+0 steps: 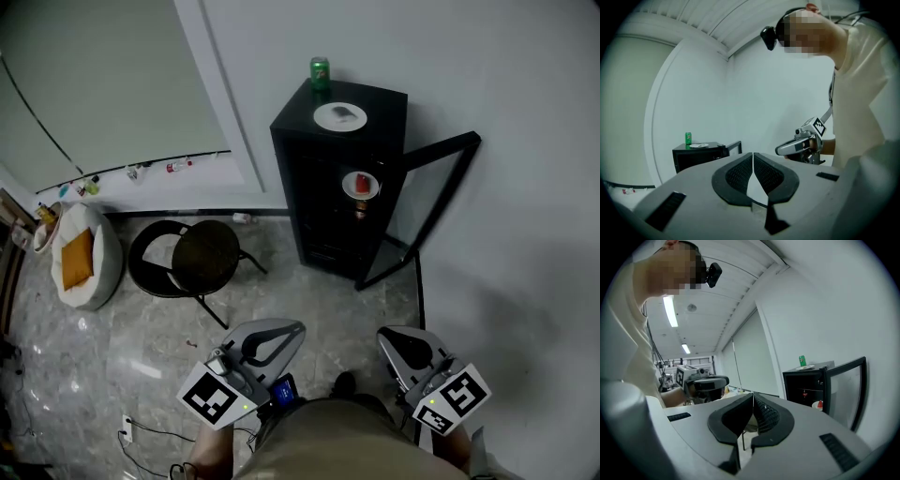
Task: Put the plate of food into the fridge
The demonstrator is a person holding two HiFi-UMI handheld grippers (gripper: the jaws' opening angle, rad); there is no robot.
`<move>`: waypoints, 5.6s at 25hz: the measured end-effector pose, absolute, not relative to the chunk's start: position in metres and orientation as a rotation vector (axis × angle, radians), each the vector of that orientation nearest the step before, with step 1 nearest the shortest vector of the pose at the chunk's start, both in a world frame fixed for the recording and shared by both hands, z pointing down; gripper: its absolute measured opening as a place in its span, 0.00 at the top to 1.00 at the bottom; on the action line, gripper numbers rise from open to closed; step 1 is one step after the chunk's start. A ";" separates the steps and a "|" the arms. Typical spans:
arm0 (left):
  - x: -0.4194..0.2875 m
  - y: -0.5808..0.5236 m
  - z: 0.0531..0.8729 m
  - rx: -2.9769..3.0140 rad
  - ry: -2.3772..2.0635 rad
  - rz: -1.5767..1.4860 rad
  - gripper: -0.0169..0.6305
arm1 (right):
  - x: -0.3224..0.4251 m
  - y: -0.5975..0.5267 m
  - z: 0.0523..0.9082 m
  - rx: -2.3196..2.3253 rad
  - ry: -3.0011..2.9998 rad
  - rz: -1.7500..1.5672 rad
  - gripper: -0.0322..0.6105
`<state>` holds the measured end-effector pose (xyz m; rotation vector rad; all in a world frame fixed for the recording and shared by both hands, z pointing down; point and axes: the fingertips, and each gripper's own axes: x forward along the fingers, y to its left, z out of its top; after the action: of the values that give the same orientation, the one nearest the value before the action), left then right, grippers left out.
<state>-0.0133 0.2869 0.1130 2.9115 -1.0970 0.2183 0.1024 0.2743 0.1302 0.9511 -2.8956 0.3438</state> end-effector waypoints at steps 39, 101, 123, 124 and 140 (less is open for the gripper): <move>-0.038 0.180 0.117 2.970 -0.938 0.153 0.95 | 0.077 0.159 0.120 1.234 -2.640 0.052 0.92; -0.042 0.003 0.133 2.891 -1.061 0.288 0.95 | 0.068 -0.015 0.167 0.988 -2.754 0.436 0.92; 0.002 -0.083 0.129 2.953 -1.192 0.499 0.95 | 0.114 -0.049 0.174 0.879 -2.817 0.483 0.92; 0.001 -0.086 0.129 2.957 -1.190 0.497 0.95 | 0.113 -0.050 0.173 0.881 -2.817 0.478 0.92; -0.008 -0.142 0.141 3.157 -1.003 0.671 0.95 | 0.097 -0.069 0.181 0.965 -2.720 0.508 0.92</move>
<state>-0.0076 -0.1418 0.1412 3.1565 -1.0035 0.6707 0.0966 -0.0695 0.1814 0.9650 -2.7198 0.5076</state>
